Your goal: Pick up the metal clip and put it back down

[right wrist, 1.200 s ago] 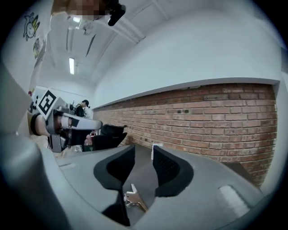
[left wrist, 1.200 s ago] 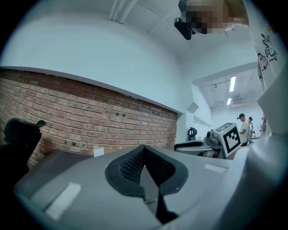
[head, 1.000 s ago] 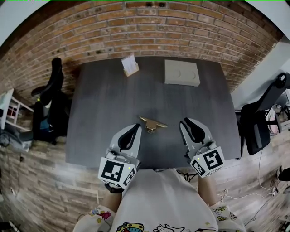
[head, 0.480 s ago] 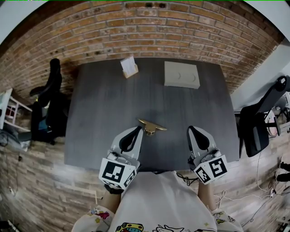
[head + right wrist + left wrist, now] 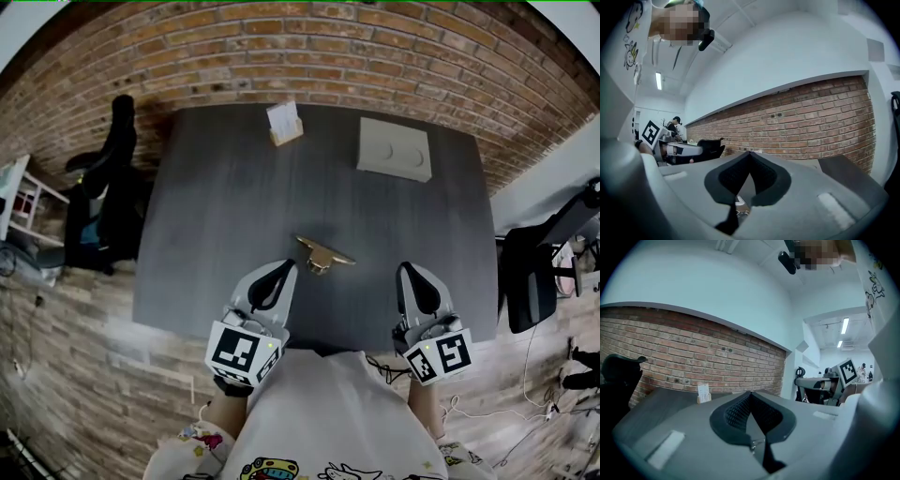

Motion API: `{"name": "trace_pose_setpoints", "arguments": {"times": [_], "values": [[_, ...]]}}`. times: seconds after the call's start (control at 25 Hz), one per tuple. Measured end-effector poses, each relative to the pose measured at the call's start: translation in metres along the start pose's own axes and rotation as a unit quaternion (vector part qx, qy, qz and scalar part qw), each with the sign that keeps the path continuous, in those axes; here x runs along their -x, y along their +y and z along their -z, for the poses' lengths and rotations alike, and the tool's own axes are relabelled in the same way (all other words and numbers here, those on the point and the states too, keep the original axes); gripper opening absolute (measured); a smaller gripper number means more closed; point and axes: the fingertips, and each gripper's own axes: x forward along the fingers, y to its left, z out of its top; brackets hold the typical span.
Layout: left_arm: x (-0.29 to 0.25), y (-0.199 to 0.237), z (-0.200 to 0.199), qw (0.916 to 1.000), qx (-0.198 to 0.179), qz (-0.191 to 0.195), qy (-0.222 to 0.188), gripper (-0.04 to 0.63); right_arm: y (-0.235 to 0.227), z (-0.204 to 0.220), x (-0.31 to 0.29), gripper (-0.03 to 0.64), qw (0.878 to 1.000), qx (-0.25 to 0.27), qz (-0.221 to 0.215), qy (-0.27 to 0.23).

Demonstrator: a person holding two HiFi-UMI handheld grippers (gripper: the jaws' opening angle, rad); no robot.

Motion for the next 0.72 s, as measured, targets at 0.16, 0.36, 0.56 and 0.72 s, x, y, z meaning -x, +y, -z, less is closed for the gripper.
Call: {"name": "trace_pose_setpoints", "arguments": {"times": [0.16, 0.36, 0.56, 0.72], "values": [[0.0009, 0.0033, 0.0016, 1.0, 0.003, -0.006, 0.004, 0.002, 0.0019, 0.0007, -0.0052, 0.002, 1.0, 0.003, -0.006, 0.005], [0.0014, 0.0029, 0.0015, 1.0, 0.005, -0.006, 0.002, 0.002, 0.0031, 0.0021, -0.0073, 0.002, 1.0, -0.002, -0.01, 0.007], [0.0038, 0.004, 0.0023, 0.9999, 0.006, -0.011, 0.003, 0.002, 0.0059, 0.0034, -0.0084, 0.002, 1.0, -0.005, -0.016, 0.011], [0.0051, 0.0047, 0.0055, 0.9999, 0.008, -0.01, 0.0, 0.002, 0.0099, 0.0043, -0.0093, 0.002, 1.0, -0.003, -0.02, 0.013]]}}
